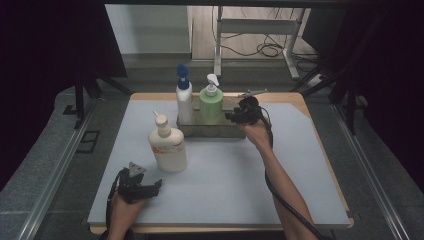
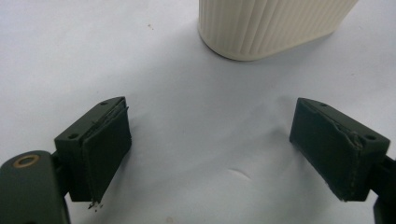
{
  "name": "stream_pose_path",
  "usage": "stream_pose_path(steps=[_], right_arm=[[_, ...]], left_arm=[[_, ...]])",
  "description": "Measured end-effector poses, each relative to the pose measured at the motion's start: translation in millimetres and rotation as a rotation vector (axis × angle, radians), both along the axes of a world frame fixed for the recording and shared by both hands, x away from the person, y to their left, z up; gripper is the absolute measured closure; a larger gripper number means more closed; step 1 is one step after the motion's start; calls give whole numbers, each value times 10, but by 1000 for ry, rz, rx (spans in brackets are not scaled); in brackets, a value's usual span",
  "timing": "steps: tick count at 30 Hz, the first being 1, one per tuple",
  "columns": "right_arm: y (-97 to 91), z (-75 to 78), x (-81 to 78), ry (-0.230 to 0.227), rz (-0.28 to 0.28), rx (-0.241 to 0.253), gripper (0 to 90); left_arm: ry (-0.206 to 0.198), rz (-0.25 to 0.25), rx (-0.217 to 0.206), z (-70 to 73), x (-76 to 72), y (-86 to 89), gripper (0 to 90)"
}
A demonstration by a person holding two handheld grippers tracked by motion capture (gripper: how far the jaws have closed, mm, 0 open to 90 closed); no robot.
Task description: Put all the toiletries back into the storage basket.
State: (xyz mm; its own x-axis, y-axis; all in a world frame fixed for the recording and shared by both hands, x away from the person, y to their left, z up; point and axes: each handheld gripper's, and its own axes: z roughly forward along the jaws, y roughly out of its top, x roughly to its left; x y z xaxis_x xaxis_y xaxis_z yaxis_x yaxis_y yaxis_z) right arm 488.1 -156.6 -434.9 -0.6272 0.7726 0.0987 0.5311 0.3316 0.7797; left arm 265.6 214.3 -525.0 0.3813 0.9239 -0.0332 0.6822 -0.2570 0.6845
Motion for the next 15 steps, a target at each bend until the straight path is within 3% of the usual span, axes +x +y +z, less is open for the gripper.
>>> stream_pose_path(steps=[6,9,15], right_arm=[[56,-53,40,7,-3,-1,782],[136,-73,59,7,-6,-33,880],[252,-115,99,16,-31,-74,896]], left_arm=[[0,0,-1,0,0,0,122],[-1,1,0,-1,0,0,122],[0,0,-1,0,0,0,122]])
